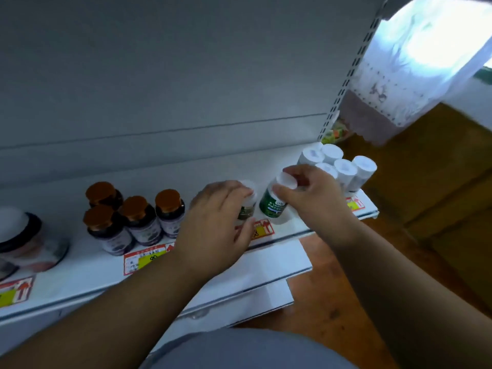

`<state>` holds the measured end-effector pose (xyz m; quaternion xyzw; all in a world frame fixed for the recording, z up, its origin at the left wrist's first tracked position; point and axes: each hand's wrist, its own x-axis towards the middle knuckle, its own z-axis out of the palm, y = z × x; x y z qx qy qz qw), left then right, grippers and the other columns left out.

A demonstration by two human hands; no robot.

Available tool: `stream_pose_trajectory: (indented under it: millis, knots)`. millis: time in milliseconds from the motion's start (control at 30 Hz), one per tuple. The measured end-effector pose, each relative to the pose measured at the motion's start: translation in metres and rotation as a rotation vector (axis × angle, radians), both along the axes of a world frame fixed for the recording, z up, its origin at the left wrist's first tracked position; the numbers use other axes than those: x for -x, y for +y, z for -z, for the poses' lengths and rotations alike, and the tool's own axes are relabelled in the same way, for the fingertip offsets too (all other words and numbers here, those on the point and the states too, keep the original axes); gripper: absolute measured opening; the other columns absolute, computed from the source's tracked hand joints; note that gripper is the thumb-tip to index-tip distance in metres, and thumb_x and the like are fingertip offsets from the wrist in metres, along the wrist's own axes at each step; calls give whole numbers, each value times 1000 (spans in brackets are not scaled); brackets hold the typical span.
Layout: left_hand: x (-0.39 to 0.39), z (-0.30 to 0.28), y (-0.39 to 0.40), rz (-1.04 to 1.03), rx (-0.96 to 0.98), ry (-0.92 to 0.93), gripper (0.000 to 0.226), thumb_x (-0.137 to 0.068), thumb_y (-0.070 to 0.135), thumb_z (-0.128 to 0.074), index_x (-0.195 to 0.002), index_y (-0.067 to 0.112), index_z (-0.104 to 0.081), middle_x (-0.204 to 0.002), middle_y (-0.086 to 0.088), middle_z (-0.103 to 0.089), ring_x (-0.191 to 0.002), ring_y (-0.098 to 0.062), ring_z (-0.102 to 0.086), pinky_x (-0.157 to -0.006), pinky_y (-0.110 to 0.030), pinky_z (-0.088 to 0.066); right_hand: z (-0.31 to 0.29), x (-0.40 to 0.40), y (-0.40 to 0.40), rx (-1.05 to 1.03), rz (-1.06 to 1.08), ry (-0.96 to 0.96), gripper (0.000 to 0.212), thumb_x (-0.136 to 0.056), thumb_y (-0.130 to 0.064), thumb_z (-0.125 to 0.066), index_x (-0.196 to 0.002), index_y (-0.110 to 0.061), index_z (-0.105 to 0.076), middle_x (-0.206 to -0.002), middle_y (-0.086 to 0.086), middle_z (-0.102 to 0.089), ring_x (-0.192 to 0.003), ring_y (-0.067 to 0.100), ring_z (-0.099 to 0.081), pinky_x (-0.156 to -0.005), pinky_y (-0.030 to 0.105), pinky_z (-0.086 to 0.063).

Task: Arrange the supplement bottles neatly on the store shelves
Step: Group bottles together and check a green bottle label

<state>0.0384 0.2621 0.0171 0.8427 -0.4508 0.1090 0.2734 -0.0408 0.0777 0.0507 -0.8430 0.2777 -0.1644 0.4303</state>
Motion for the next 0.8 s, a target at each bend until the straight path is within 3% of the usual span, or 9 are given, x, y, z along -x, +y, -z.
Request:
stream_pose_trajectory:
  millis: [100, 233, 333, 633, 800]
  knots:
    - [-2, 8, -20, -123, -92, -114, 50, -79, 31, -61, -125, 14, -55, -132, -8, -53, -119, -30, -49, -102, -43, -39, 12, -21, -28, 85, -117, 104, 42, -75, -38, -78, -113, -28, -64, -100, -10, -65, -90, 7, -62, -82, 24, -52]
    - [-5, 20, -36, -181, -282, -122, 64, -80, 35, -61, -139, 16, -45, -147, -9, -42, -134, -29, -40, -112, -42, -29, 27, -38, -42, 164, -282, 151, 43, -74, -38, -78, -113, -28, -62, -104, -10, -63, -93, 7, -61, -76, 15, -46]
    - [-2, 29, -34, -180, -374, -126, 69, -82, 39, -60, -144, 18, -38, -151, -7, -38, -138, -26, -36, -116, -39, -17, 33, -44, -42, 179, -355, 152, 44, -74, -37, -78, -114, -27, -63, -108, -9, -62, -96, 8, -60, -86, 27, -52]
    - [-1, 29, -36, -187, -398, -98, 73, -77, 41, -55, -145, 19, -36, -152, -6, -36, -138, -25, -35, -117, -40, -21, 29, -49, -48, 251, -463, 209, 43, -78, -38, -73, -117, -25, -60, -111, -5, -57, -98, 14, -58, -85, 27, -47]
    - [-2, 22, -32, -167, -320, -68, 70, -80, 38, -56, -144, 17, -37, -151, -5, -37, -139, -23, -33, -116, -40, -25, 19, -46, -41, 238, -472, 156, 48, -82, -42, -67, -127, -27, -55, -121, -8, -52, -111, 12, -52, -93, 27, -43]
